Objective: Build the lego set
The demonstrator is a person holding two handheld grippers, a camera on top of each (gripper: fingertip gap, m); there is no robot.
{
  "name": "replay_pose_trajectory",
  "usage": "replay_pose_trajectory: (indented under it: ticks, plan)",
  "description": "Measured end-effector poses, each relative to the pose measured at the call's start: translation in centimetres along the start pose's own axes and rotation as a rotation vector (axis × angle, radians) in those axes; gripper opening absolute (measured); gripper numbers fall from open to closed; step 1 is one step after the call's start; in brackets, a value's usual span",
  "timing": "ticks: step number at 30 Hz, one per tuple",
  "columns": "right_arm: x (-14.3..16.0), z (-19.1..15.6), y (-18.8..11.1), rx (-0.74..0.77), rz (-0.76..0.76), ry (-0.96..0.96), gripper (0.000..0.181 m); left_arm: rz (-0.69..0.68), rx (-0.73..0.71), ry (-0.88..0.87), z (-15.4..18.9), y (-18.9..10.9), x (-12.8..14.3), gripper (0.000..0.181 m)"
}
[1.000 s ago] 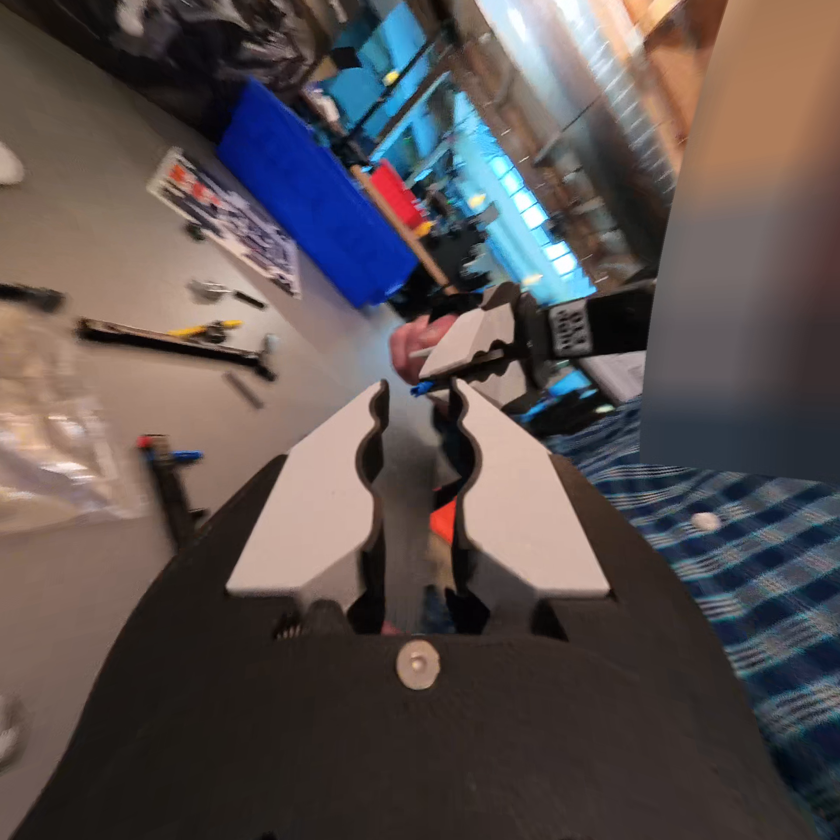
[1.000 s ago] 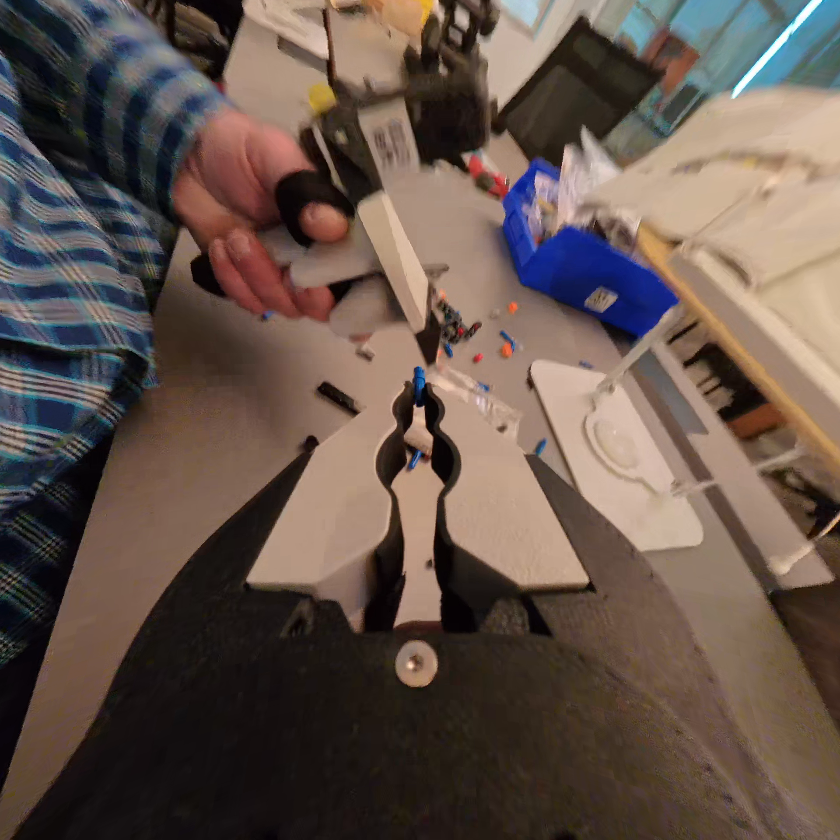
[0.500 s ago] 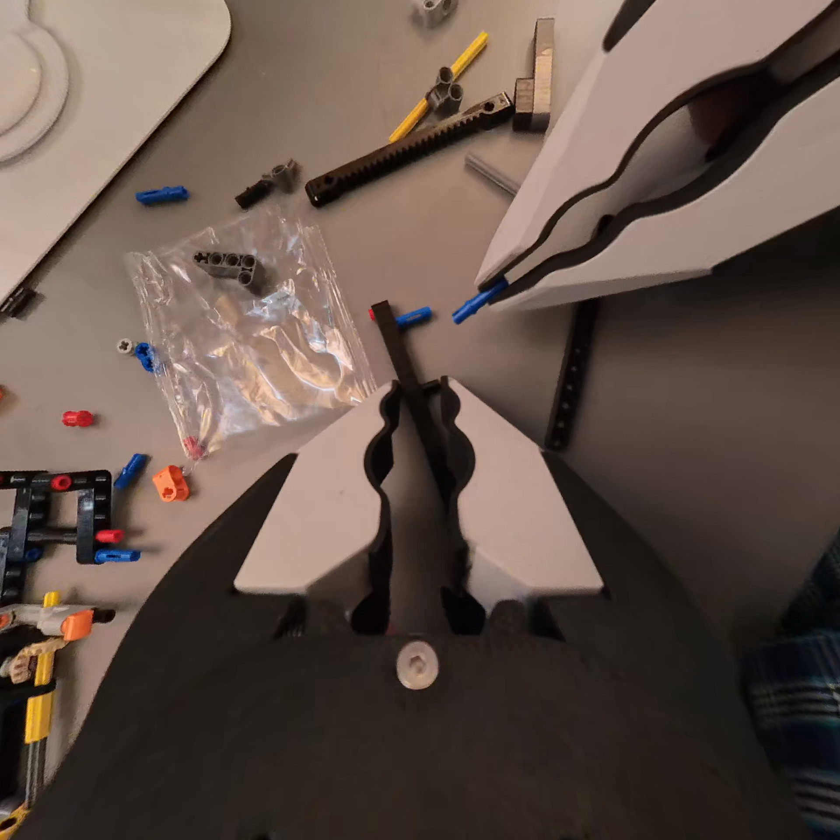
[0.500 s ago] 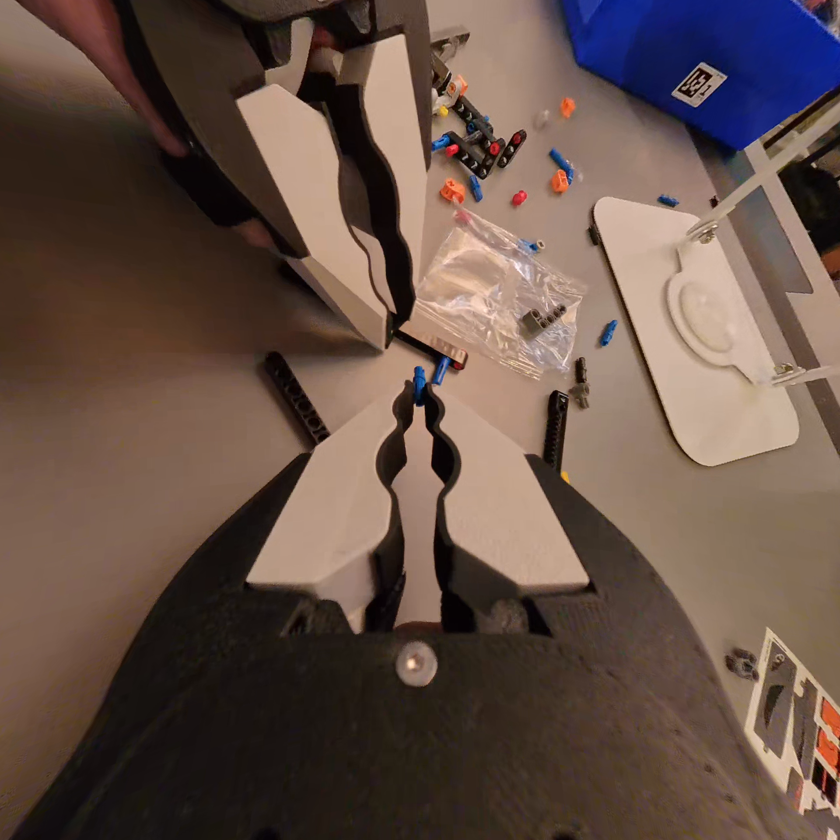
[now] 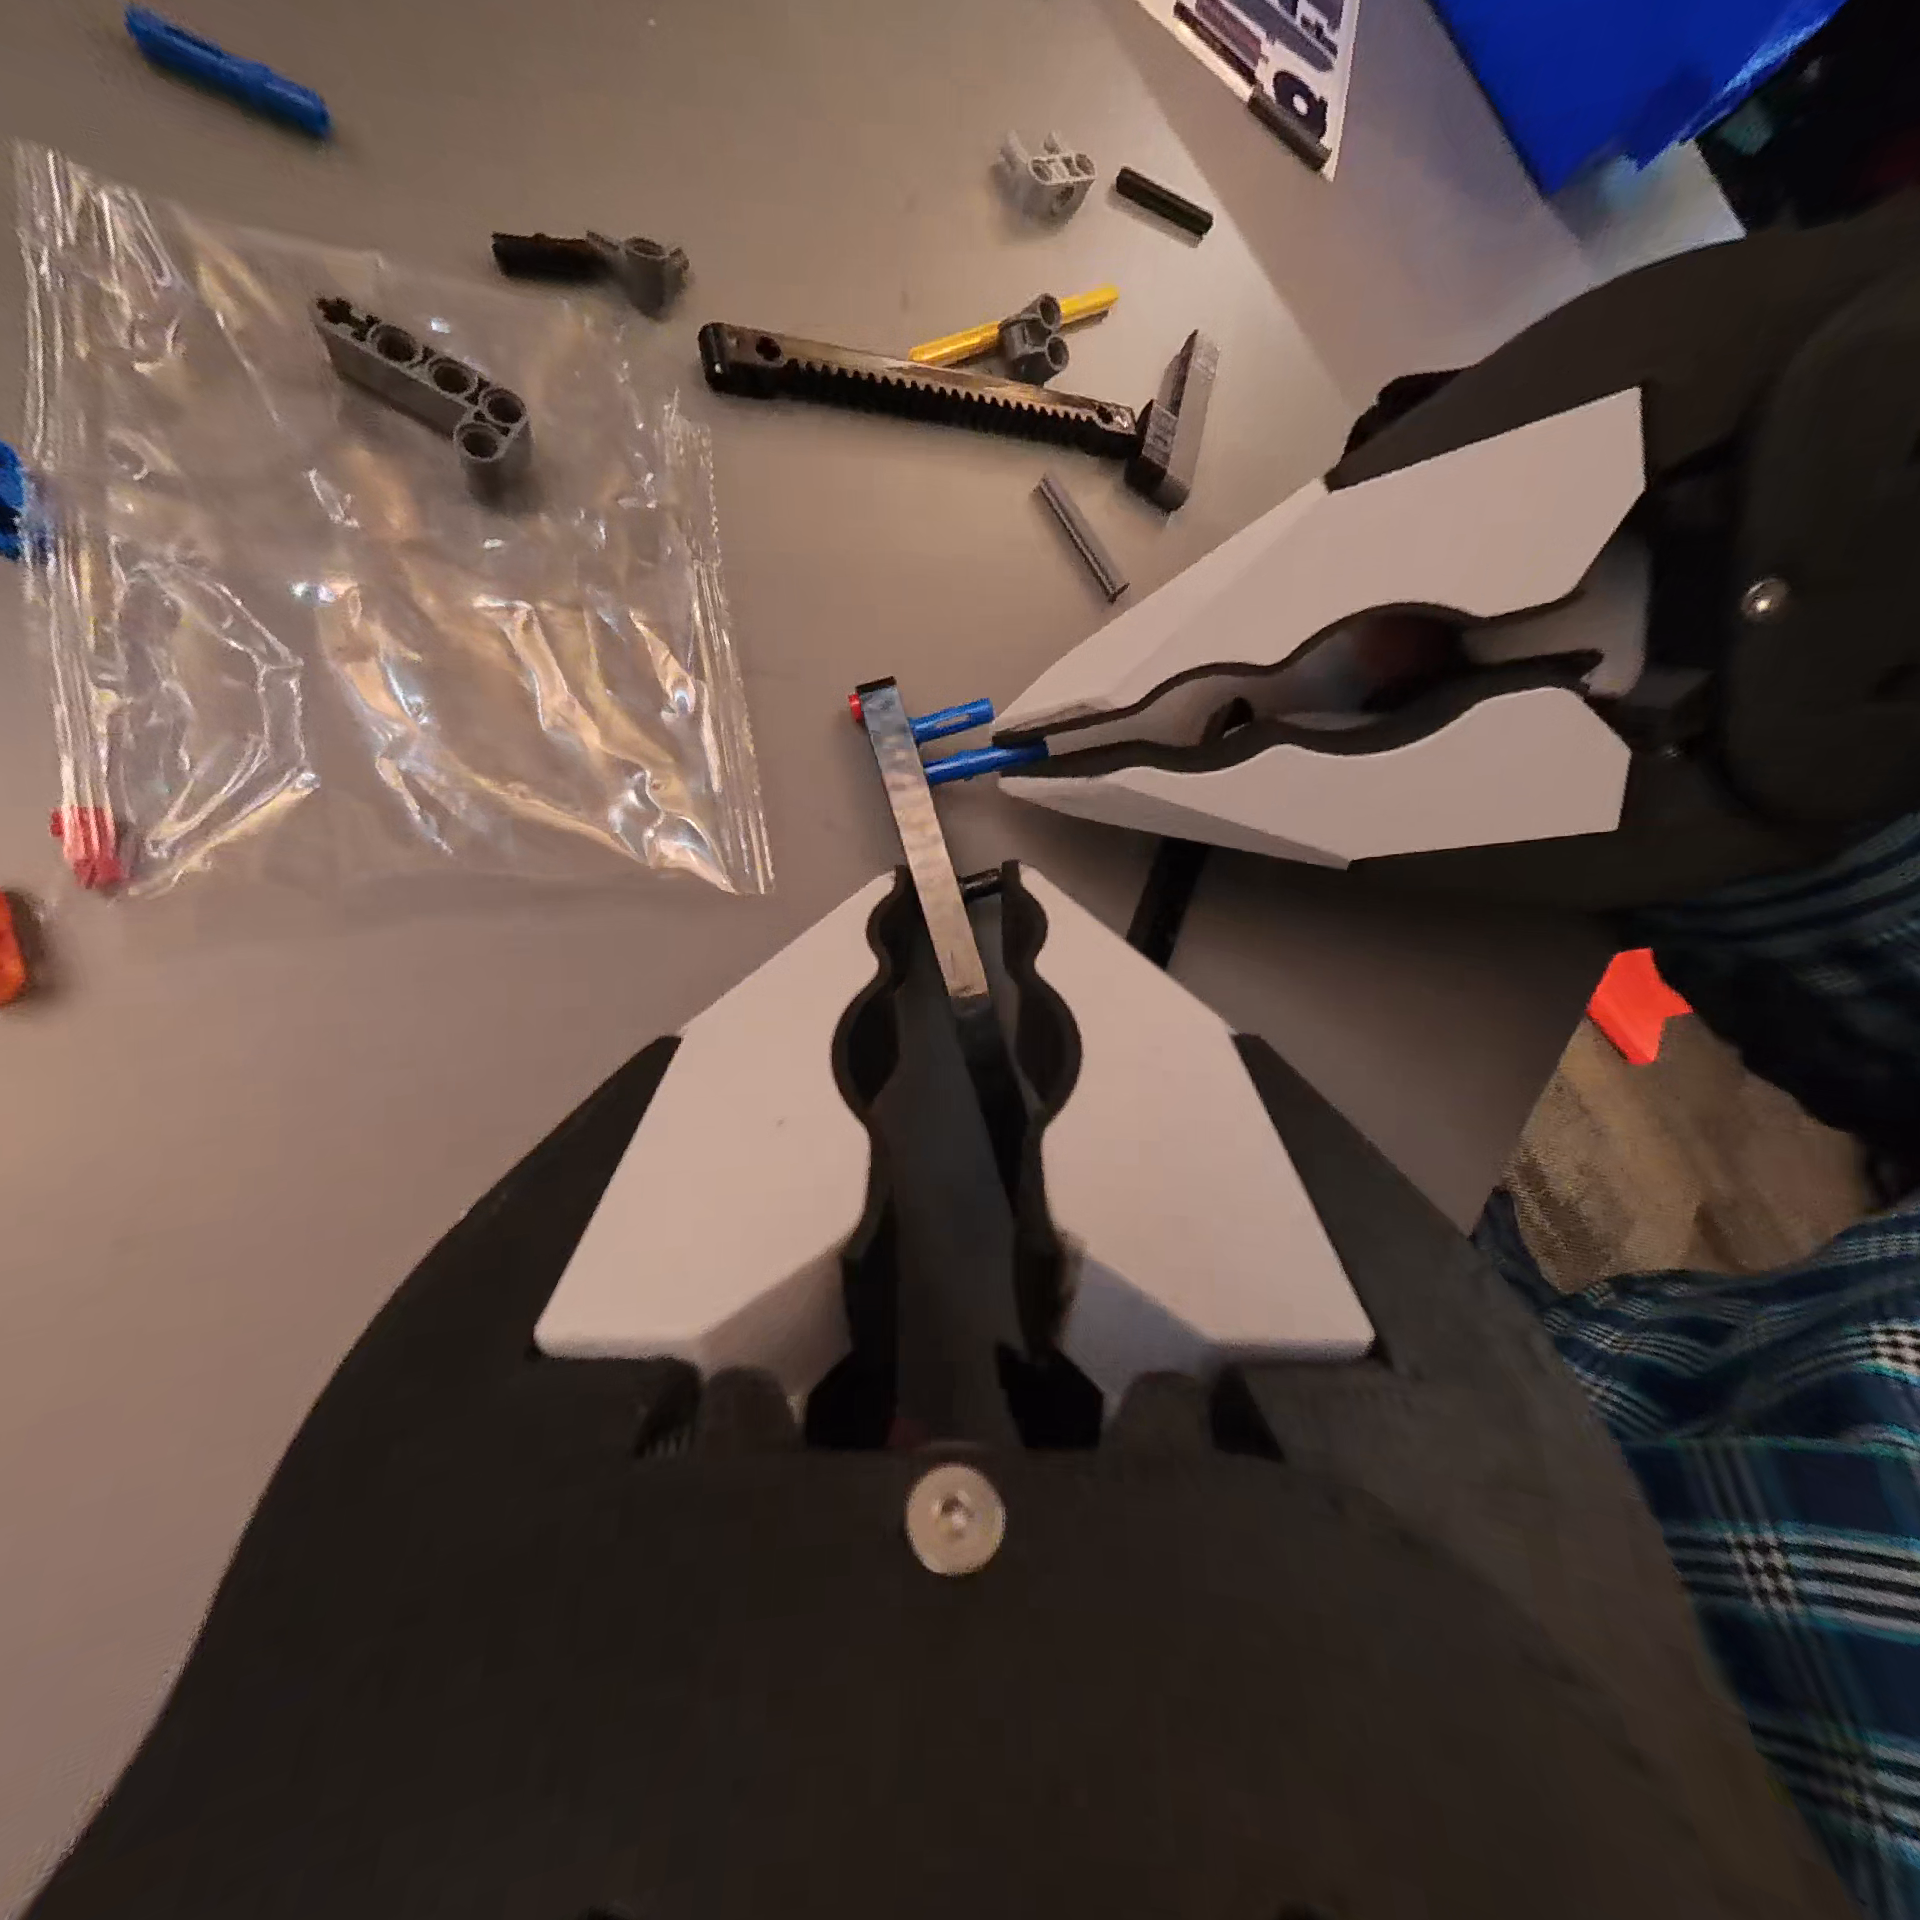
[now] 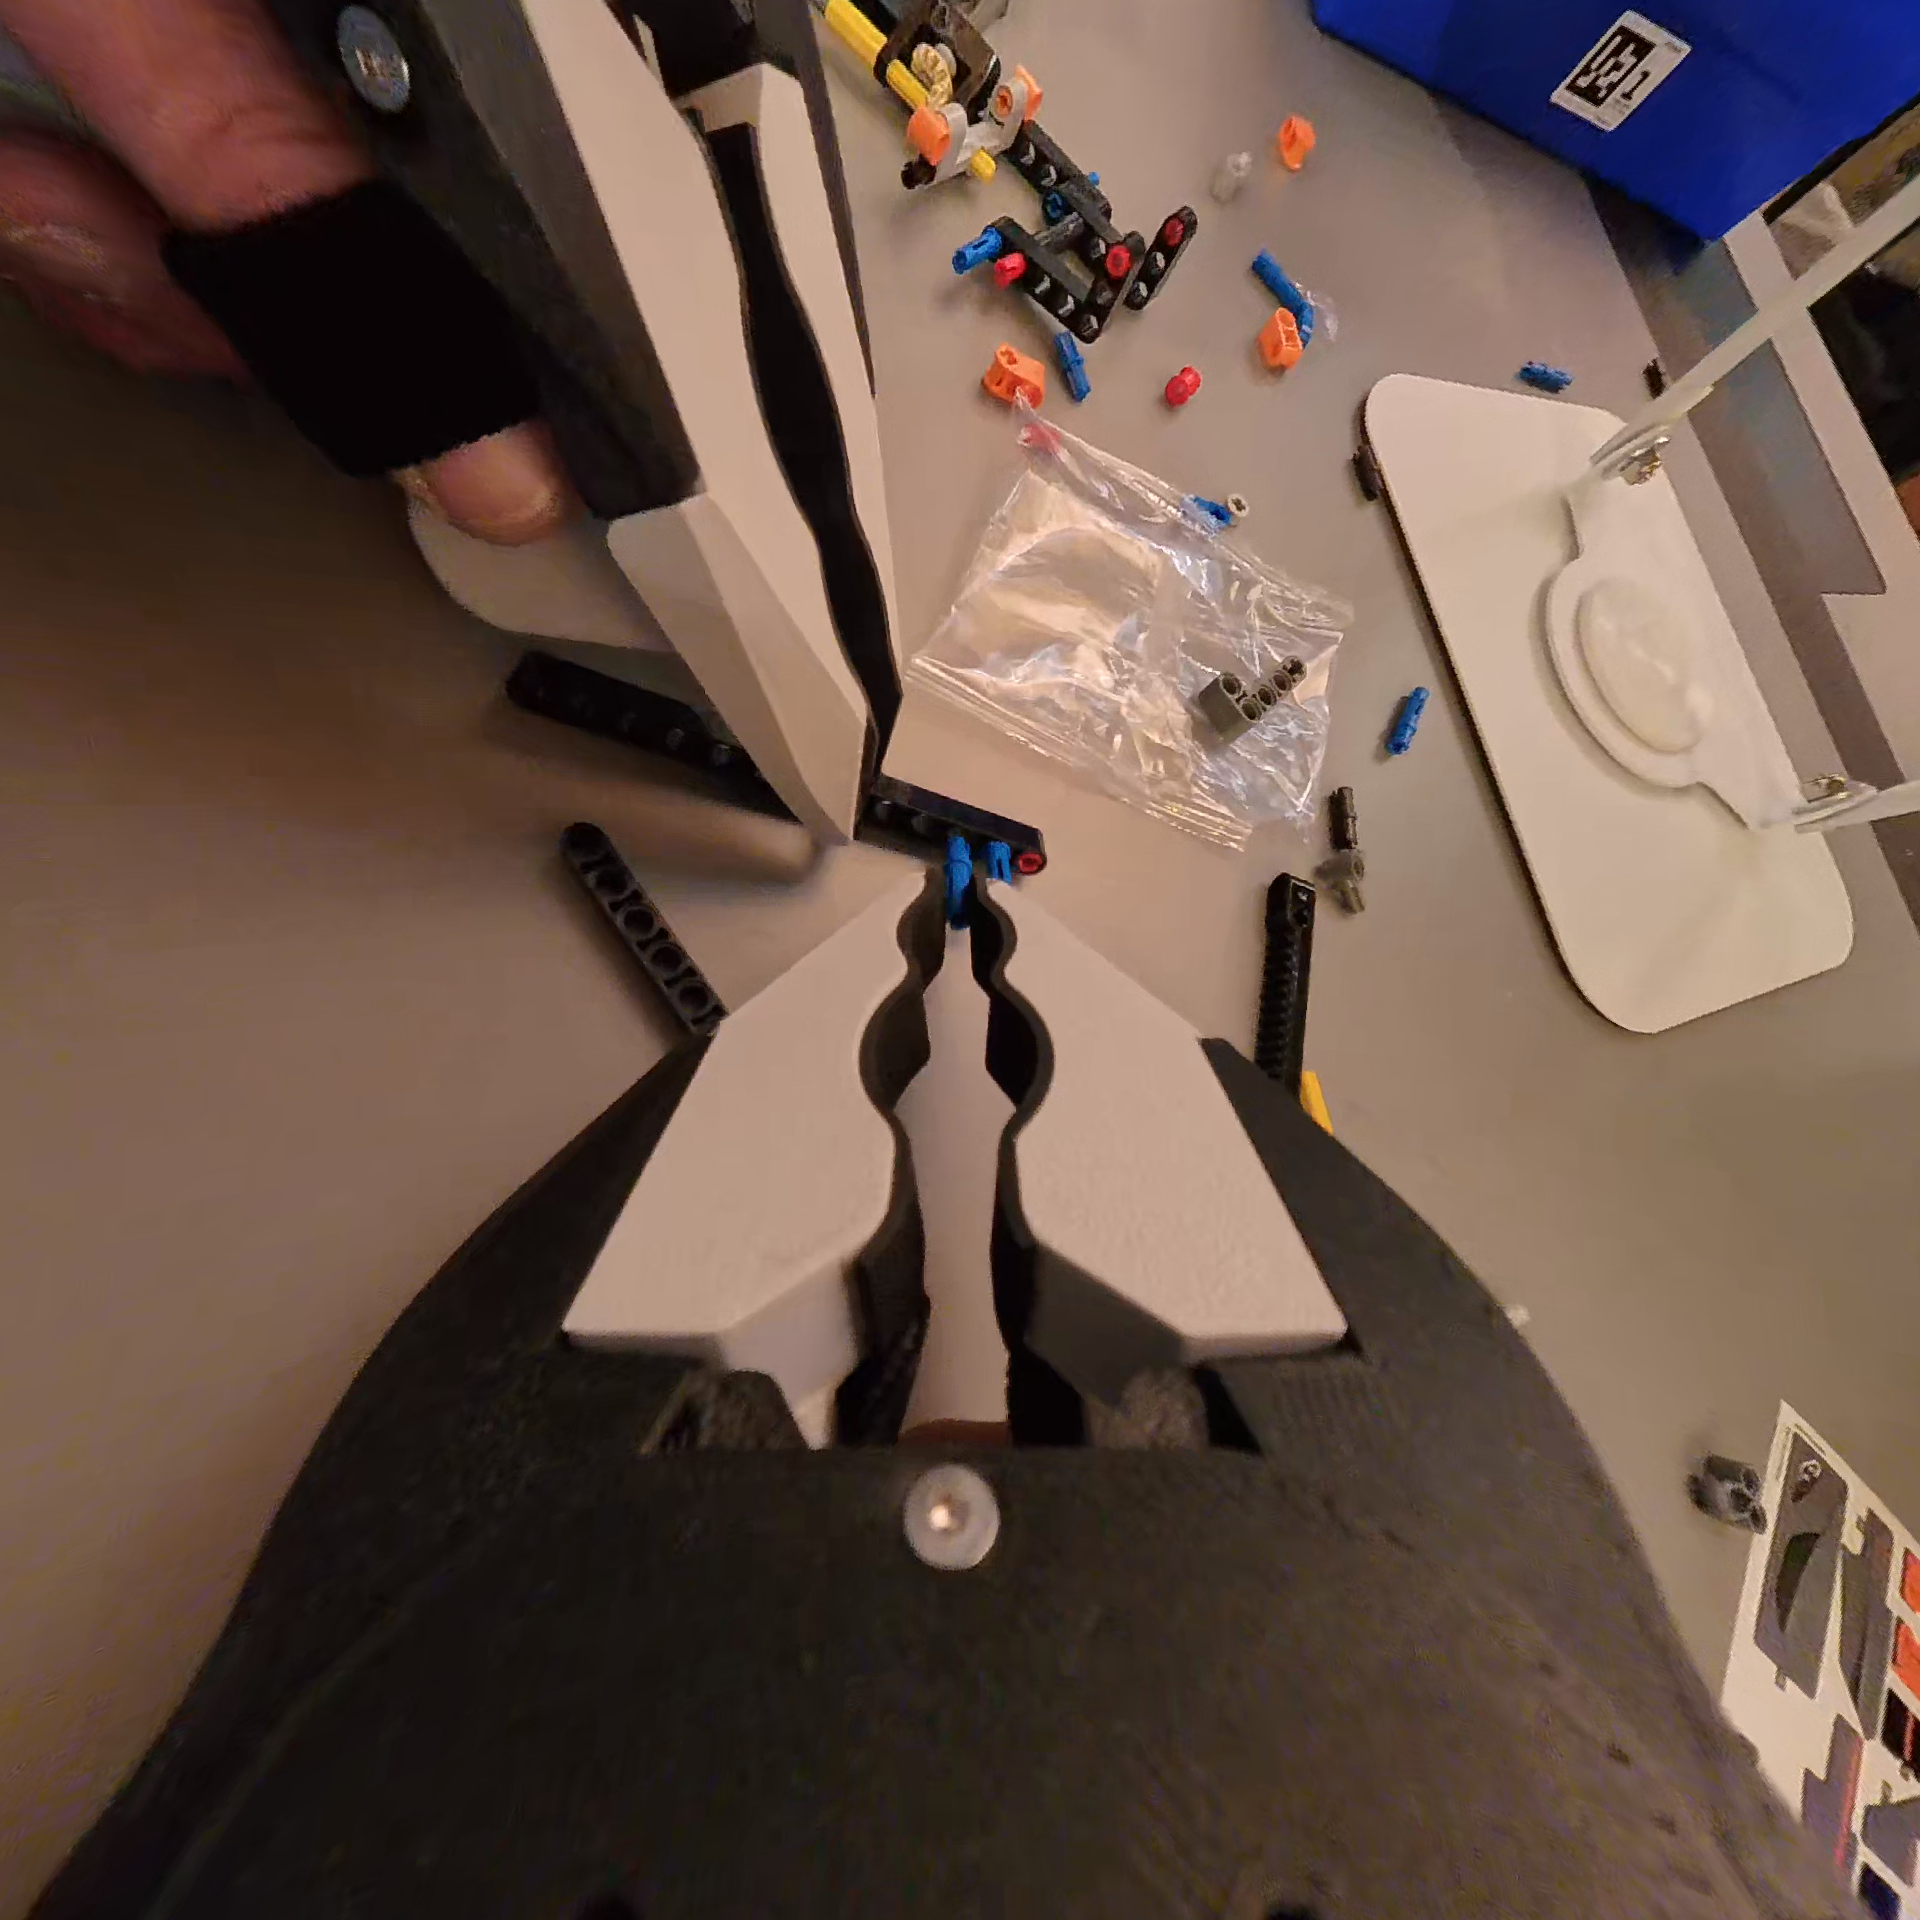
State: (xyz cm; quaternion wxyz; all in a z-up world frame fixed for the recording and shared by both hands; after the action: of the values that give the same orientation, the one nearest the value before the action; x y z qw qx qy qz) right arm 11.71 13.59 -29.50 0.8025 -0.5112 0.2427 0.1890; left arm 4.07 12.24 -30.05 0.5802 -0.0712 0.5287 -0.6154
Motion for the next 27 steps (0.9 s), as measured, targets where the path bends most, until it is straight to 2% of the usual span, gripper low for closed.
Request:
replay_pose_trajectory:
  ticks: [9, 27]
  plan:
    - [-0.17, 0.19, 0.16, 0.009, 0.006, 0.010, 0.002, -0.002, 0.011, -0.001, -0.25, -0.03, -0.14, 0.014]
    - [-0.18, 0.61, 0.46, -0.075, 0.047, 0.045, 0.002, -0.032, -0.036, 0.193, -0.22, 0.06, -0.18, 0.014]
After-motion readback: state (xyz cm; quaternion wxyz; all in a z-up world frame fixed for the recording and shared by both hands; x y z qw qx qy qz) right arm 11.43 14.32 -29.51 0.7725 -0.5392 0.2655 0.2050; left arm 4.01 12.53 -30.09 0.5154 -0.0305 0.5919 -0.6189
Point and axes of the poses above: each gripper's, where its closed fingertips meet, y out along the fingers, x out of its underside, z = x × y across the jaws, the point moved 5 cm from there along -y, back along the fingers, and after that the axes turned 9 degrees about -z, right-handed, at the moved point
